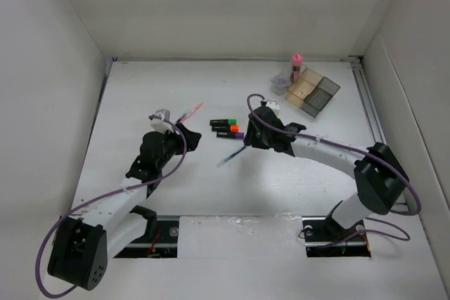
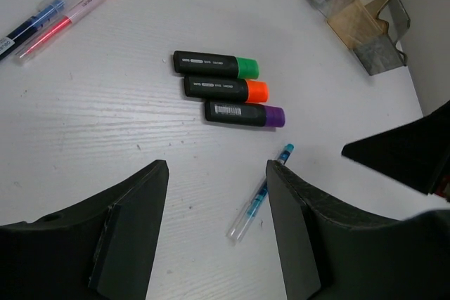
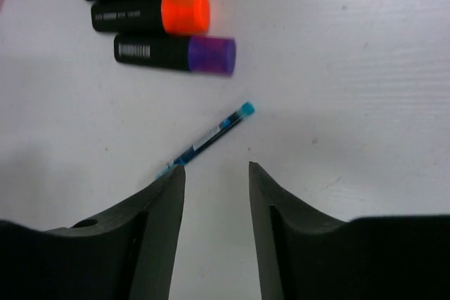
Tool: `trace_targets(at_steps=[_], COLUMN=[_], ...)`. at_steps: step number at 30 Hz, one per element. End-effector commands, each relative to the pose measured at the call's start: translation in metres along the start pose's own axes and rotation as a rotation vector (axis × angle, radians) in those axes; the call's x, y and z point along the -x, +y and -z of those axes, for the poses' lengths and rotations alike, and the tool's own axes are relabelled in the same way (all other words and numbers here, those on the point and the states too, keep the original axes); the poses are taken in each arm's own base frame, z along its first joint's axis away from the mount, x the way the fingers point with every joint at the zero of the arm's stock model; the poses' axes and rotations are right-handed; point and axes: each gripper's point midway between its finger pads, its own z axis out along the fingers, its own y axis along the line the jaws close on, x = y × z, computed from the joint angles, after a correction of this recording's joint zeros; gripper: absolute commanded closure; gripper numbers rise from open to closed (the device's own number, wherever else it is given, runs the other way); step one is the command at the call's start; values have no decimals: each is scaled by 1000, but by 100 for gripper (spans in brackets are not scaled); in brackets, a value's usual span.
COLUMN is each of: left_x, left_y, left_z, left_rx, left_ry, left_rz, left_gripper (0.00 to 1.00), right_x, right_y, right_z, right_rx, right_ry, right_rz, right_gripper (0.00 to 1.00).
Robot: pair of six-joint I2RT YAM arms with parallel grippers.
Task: Sort the stationery into containers
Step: Grab a piece of stationery with the right arm
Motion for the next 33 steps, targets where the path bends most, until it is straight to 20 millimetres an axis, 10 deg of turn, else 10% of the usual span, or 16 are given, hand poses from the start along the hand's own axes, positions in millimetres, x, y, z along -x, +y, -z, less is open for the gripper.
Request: trace_targets(at_steps=[1,20,33], left_x=[31,31,33], left_y=[-26,-49,-51], left_z=[1,14,17], left_rx=[-81,-156,-162], left_ry=[-83,-85,-93], left_rz=[-31,-39,-39], left_gripper=[46,44,44], right_x=[-11,-45,-55], right_y=[16,26,-4], right_z=[9,-47,-55], right_rx=[22,-96,-231], right_ry=[7,103,98], right_rz=[-48,-79,-62], right_gripper=[50,47,60])
